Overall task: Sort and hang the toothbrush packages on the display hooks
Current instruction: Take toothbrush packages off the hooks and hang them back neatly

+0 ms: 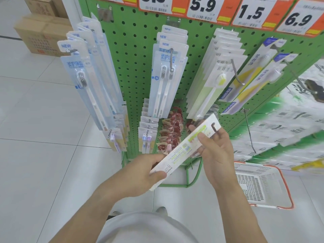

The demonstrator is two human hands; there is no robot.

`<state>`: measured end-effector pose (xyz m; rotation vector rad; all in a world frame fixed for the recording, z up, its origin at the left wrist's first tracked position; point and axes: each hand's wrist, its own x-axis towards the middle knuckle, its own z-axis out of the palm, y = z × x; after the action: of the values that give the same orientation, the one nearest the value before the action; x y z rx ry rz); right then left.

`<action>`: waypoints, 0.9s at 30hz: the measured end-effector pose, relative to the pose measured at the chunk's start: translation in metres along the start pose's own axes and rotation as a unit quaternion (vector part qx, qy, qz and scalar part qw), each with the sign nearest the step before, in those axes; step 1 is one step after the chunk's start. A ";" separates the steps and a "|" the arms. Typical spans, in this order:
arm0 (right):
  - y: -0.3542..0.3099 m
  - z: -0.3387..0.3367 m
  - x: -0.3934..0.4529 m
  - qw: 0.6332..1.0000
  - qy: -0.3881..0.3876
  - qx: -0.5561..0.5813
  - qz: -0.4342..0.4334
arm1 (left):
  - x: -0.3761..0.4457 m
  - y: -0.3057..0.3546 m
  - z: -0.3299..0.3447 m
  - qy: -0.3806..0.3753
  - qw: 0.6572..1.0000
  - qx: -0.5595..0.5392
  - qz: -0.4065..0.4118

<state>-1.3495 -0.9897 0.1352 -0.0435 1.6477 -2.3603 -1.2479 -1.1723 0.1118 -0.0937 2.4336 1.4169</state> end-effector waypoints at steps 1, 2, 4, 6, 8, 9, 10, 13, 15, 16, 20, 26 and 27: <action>-0.002 -0.001 -0.002 1.000 0.009 0.008 0.004 | 0.002 0.002 0.005 0.017 0.999 0.047 -0.003; -0.003 0.000 -0.003 1.000 0.020 0.007 0.010 | 0.003 0.004 0.009 0.032 0.995 0.091 -0.003; -0.002 0.001 -0.006 0.998 0.052 -0.020 0.019 | 0.006 0.008 0.015 0.045 0.986 0.162 0.006; 0.000 -0.003 -0.004 0.997 0.080 -0.015 0.019 | 0.008 0.010 0.017 0.043 0.977 0.209 0.019; -0.002 -0.006 -0.003 0.996 0.088 0.018 0.026 | 0.007 0.011 0.016 0.036 0.975 0.214 0.037; -0.003 -0.007 -0.003 0.995 0.091 0.025 0.033 | 0.007 0.011 0.016 0.025 0.978 0.202 0.042; -0.005 -0.008 -0.003 0.994 0.093 0.031 0.038 | 0.006 0.012 0.016 0.015 0.983 0.176 0.045; -0.015 -0.009 -0.005 0.995 0.073 0.057 0.038 | 0.006 0.016 0.020 -0.014 0.999 0.033 0.022; -0.023 -0.007 -0.006 0.996 0.042 0.075 0.034 | 0.010 0.018 0.024 -0.003 0.999 -0.048 0.016; -0.025 -0.007 -0.007 0.996 0.026 0.075 0.033 | 0.013 0.019 0.026 0.002 0.997 -0.077 0.016; -0.032 -0.010 -0.008 1.000 -0.006 0.028 0.003 | 0.020 0.025 0.031 0.020 0.991 -0.124 0.043; -0.046 -0.015 -0.008 0.997 -0.018 -0.001 -0.075 | 0.025 0.042 0.030 0.057 0.985 -0.142 0.080; -0.050 -0.015 -0.007 0.996 -0.020 0.010 -0.089 | 0.026 0.046 0.031 0.069 0.985 -0.129 0.087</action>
<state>-1.3549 -0.9583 0.1772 -0.2413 1.6635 -2.4881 -1.2751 -1.1200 0.1285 -0.0398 2.4010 1.8572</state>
